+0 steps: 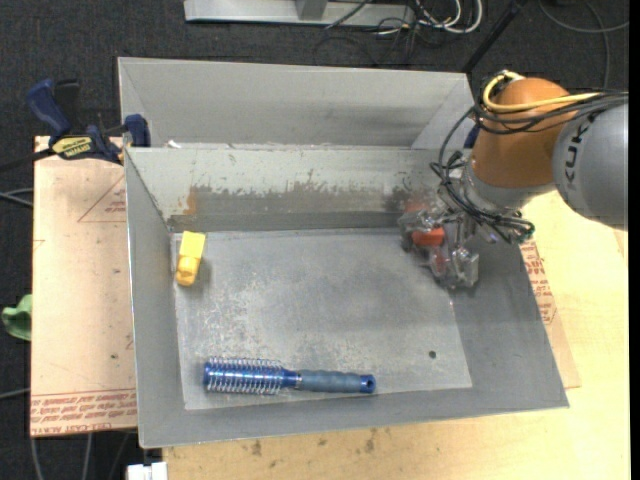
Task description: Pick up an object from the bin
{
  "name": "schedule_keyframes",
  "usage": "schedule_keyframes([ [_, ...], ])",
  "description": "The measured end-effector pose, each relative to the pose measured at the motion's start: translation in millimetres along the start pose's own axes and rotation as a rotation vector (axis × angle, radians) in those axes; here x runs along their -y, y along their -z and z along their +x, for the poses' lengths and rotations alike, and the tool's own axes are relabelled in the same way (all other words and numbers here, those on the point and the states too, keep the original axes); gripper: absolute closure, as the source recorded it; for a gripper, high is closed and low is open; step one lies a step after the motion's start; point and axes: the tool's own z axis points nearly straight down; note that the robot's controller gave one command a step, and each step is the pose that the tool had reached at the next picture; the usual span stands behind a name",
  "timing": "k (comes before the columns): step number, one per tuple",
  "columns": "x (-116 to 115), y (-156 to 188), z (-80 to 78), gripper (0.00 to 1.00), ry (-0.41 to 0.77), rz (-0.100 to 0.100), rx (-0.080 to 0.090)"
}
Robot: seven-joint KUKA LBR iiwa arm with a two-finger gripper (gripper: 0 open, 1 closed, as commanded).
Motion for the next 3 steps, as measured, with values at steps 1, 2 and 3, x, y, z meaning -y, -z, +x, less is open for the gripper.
schedule_keyframes([
  [1, 1.9, 18.6, 10.0, 0.0, -0.098, 0.01, -0.005],
  [2, 1.7, 18.0, 10.2, 1.0, -0.1, 0.009, -0.005],
  [3, -36.1, 172.2, 19.5, 1.0, -0.101, 0.017, 0.0],
])
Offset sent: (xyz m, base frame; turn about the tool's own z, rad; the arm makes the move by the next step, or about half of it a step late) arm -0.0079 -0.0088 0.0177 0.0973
